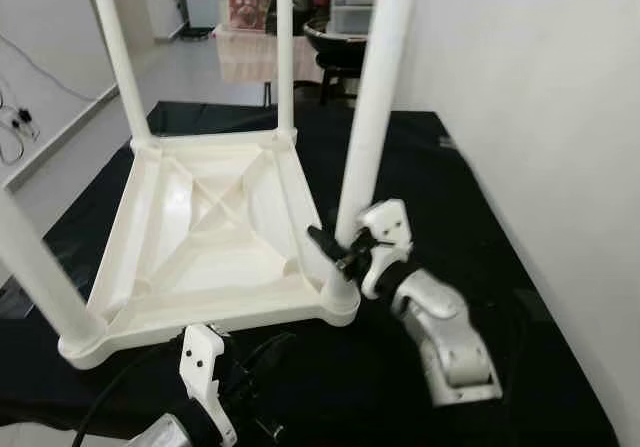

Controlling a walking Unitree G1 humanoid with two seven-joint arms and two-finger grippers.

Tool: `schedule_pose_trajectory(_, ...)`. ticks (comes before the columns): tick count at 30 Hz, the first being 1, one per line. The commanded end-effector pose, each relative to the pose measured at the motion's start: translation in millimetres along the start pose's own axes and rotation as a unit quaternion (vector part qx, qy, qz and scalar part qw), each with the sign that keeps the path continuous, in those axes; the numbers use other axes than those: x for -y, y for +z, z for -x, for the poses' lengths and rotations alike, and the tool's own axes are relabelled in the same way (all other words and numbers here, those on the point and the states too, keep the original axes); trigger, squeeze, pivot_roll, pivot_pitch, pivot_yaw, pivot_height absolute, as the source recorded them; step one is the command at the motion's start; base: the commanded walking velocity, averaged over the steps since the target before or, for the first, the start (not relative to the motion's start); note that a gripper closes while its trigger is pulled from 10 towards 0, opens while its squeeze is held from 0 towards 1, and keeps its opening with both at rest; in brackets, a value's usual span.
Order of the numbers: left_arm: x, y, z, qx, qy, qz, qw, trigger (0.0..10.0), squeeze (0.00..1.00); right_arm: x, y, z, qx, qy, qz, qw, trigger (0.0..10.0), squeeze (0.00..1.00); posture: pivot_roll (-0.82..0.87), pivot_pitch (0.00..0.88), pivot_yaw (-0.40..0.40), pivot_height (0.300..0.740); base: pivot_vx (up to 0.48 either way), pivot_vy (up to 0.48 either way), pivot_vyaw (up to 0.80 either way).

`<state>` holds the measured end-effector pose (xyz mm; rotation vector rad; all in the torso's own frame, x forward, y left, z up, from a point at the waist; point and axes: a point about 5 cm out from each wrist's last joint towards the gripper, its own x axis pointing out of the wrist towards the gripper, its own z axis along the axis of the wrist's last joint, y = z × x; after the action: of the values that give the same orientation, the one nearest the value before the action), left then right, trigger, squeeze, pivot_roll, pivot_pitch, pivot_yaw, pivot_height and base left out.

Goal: Building children table

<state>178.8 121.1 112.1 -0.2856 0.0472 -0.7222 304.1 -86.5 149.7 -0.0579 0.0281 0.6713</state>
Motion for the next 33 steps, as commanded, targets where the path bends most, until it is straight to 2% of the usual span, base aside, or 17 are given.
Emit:
schedule_pose_trajectory(1,-2.2,-2,1.5,-0.008,-0.001,0.004,1.000,10.0,0.00,-6.8,-45,2.9,-0.111,0.013,-0.025,0.993,0.0,0.00,0.05,0.049,-0.061,0.740,0.000,0.000,0.00)
schedule_pose_trajectory(5,-3.0,-1,1.5,-0.002,0.010,-0.003,1.000,10.0,0.00,-15.4,-45,2.3,-0.115,0.021,-0.027,0.993,0.0,0.00,0.06,0.050,-0.061,0.740,0.000,0.000,0.00)
schedule_pose_trajectory(6,-3.2,-1,1.3,-0.002,0.011,-0.003,1.000,10.0,0.00,-17.4,-45,2.5,-0.121,0.023,-0.027,0.992,9.1,0.00,0.06,0.049,-0.061,0.740,0.000,0.000,0.00)
schedule_pose_trajectory(8,-3.2,-1,1.3,-0.002,0.011,-0.003,1.000,10.0,0.00,-17.4,-45,2.5,-0.121,0.023,-0.027,0.992,9.1,0.00,0.06,0.049,-0.061,0.740,0.000,0.000,0.00)
schedule_pose_trajectory(9,-3.4,-2,1.1,-0.003,0.008,-0.002,1.000,10.0,0.00,-22.8,-38,1.8,-0.114,0.060,-0.045,0.991,10.0,1.00,0.05,0.047,-0.058,0.740,0.000,0.000,0.00)
schedule_pose_trajectory(11,-3.6,-2,0.3,-0.004,0.004,0.001,1.000,10.0,0.00,-17.6,-11,-3.0,-0.060,0.160,-0.055,0.984,10.0,1.00,0.06,0.041,-0.052,0.740,0.000,0.000,0.00)
schedule_pose_trajectory(12,-3.6,-2,0.0,-0.004,0.003,0.002,1.000,10.0,0.00,-13.0,-2,-4.2,-0.039,0.189,-0.051,0.980,10.0,1.00,0.06,0.041,-0.052,0.740,0.000,0.000,0.00)
schedule_pose_trajectory(13,-3.8,-2,-0.4,-0.004,0.003,0.002,1.000,10.0,0.00,-5.4,8,-4.4,-0.019,0.225,-0.028,0.974,10.0,0.95,0.07,0.037,-0.055,0.740,0.000,0.000,0.00)
schedule_pose_trajectory(14,-3.9,-2,-0.6,-0.004,0.003,0.001,1.000,10.0,0.00,2.2,16,-4.8,-0.006,0.254,-0.007,0.967,10.0,0.62,0.07,0.037,-0.055,0.740,0.000,0.000,0.00)
schedule_pose_trajectory(15,-4.2,-2,-0.9,-0.004,0.004,0.000,1.000,10.0,0.00,8.6,22,-5.6,0.001,0.279,0.001,0.960,10.0,0.00,0.08,0.033,-0.057,0.740,0.000,0.000,0.00)
schedule_pose_trajectory(16,-4.2,-2,-0.9,-0.004,0.004,0.000,1.000,10.0,0.00,8.6,22,-5.6,0.001,0.279,0.001,0.960,10.0,0.00,0.08,0.033,-0.057,0.740,0.000,0.000,0.00)
schedule_pose_trajectory(18,-4.3,-2,-1.1,-0.004,0.004,0.000,1.000,10.0,0.00,14.7,28,-6.7,0.006,0.306,0.003,0.952,10.0,0.00,0.08,0.033,-0.057,0.740,0.000,0.000,0.00)
schedule_pose_trajectory(20,-4.0,-2,-1.5,-0.004,0.005,-0.001,1.000,10.0,0.00,24.9,35,-11.9,-0.001,0.350,0.009,0.937,10.0,0.00,0.10,0.026,-0.069,0.740,0.000,0.000,0.00)
schedule_pose_trajectory(27,-2.7,-3,-1.9,-0.004,0.008,-0.004,1.000,10.0,0.00,38.5,49,-27.5,-0.006,0.364,0.000,0.931,10.0,0.00,0.12,0.023,-0.086,0.740,0.000,0.000,0.00)
schedule_pose_trajectory(28,-1.7,-4,-2.2,-0.003,0.009,-0.005,1.000,10.0,0.00,42.5,54,-31.4,-0.003,0.374,-0.020,0.927,3.6,0.00,0.12,0.024,-0.087,0.740,0.000,0.000,0.00)
schedule_pose_trajectory(32,-1.5,-4,-2.4,-0.003,0.009,-0.005,1.000,10.0,0.00,43.7,55,-32.2,-0.003,0.379,-0.026,0.925,3.6,0.00,0.12,0.024,-0.087,0.740,0.000,0.000,0.00)
schedule_pose_trajectory(33,-0.8,-4,-2.6,-0.003,0.009,-0.005,1.000,10.0,0.00,45.7,54,-31.9,-0.005,0.380,-0.030,0.924,0.0,0.00,0.12,0.027,-0.090,0.740,0.000,0.000,0.00)
